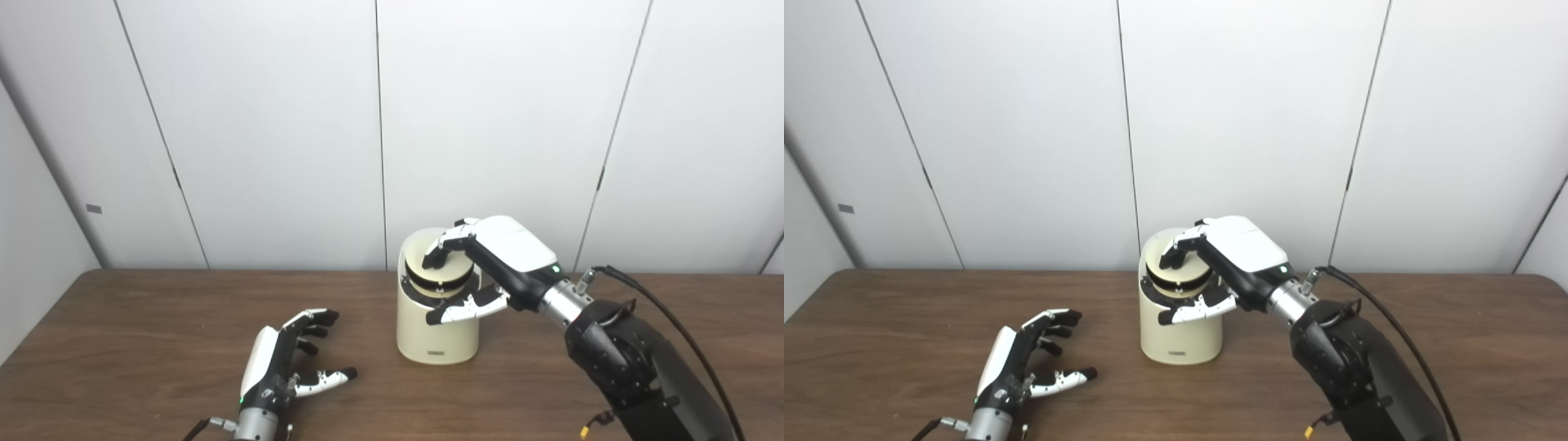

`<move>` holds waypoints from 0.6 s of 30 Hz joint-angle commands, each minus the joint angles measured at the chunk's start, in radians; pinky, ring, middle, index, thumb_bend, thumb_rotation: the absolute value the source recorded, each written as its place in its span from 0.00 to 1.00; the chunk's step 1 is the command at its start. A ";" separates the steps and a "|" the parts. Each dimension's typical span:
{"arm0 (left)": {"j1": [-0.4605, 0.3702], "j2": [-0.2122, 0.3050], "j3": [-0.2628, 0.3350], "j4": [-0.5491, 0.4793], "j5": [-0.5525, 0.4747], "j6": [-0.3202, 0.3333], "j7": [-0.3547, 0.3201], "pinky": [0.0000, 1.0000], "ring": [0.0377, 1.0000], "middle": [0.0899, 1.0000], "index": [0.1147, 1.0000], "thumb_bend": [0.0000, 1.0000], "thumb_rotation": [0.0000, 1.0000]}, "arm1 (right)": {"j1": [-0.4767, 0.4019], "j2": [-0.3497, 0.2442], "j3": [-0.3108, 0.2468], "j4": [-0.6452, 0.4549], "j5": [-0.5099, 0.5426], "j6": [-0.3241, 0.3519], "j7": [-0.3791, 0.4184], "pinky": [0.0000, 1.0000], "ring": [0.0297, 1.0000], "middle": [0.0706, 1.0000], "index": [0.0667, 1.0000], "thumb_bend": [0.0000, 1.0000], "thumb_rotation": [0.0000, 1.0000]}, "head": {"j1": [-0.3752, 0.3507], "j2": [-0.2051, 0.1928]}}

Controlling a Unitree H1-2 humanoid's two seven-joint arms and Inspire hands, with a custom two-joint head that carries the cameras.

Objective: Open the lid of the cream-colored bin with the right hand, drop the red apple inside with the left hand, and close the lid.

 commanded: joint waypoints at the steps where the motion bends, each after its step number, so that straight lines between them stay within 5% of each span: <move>1: 0.004 -0.001 -0.001 -0.016 0.001 -0.009 0.013 0.56 0.68 0.70 0.68 0.76 0.00 | -0.029 -0.011 -0.012 -0.014 0.005 -0.017 -0.008 0.88 0.78 0.59 0.59 0.61 0.52 | 0.002 0.005; 18: 0.011 -0.003 -0.003 -0.036 0.005 0.007 0.010 0.57 0.68 0.70 0.69 0.77 0.00 | -0.013 -0.034 0.006 -0.008 -0.034 -0.073 -0.006 0.84 0.76 0.57 0.59 0.62 0.50 | 0.007 0.024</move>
